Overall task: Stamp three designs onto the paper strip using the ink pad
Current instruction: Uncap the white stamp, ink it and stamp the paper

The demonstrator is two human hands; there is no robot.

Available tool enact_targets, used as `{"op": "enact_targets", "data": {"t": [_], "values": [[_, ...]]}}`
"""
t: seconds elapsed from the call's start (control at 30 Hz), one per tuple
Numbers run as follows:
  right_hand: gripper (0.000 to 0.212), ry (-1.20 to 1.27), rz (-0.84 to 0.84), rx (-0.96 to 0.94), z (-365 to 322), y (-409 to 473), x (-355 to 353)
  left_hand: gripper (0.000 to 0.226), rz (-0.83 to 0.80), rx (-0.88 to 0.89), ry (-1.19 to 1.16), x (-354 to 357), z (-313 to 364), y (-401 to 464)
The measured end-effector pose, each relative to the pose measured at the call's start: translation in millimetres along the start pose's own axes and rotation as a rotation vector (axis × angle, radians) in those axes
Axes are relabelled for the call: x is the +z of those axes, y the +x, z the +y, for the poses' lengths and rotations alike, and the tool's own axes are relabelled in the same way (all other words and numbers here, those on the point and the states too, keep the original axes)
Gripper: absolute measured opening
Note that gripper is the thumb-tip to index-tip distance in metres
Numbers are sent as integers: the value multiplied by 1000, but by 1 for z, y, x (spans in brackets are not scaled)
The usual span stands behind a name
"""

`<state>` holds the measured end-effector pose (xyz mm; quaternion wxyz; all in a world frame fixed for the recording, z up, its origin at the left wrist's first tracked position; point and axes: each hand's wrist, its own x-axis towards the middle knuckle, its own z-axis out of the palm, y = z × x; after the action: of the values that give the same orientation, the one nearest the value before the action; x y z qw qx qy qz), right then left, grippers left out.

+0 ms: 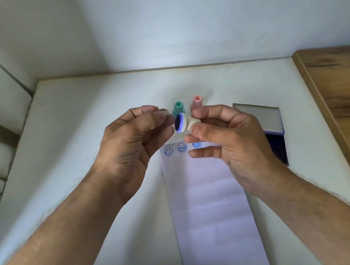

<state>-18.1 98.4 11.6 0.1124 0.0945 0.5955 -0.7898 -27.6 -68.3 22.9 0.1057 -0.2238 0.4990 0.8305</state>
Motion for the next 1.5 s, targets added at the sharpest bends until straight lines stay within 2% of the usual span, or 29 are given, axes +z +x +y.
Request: {"op": "enact_targets", "data": {"t": [0.1,0.33,0.5,0.8,0.93,1.1,1.17,1.5], "values": [[20,-41,-13,-37,1,0,0,14,-73,-41,-46,1,0,-1],[23,-44,-25,-77,0,1,-1,36,-180,-83,1,1,-1,-3],[21,-53,-8,-80,1,1,-1,33,-213,-74,17,-2,0,-2],[21,-99,1,-129,3,3,-3,35,-231,-9,217,-6,0,-1],[23,-265,34,-243,6,6,-6,32,-216,7,281,-8,-1,-1],[19,-637,77,-487,8,2,-10,31,-206,26,356,-9,-1,-1],[19,-704,72,-554,8,0,-11,30,-207,41,381,-10,-1,-1],[21,-278,-8,-271,6,4,-8,31,-227,78,423,-12,1,3]]}}
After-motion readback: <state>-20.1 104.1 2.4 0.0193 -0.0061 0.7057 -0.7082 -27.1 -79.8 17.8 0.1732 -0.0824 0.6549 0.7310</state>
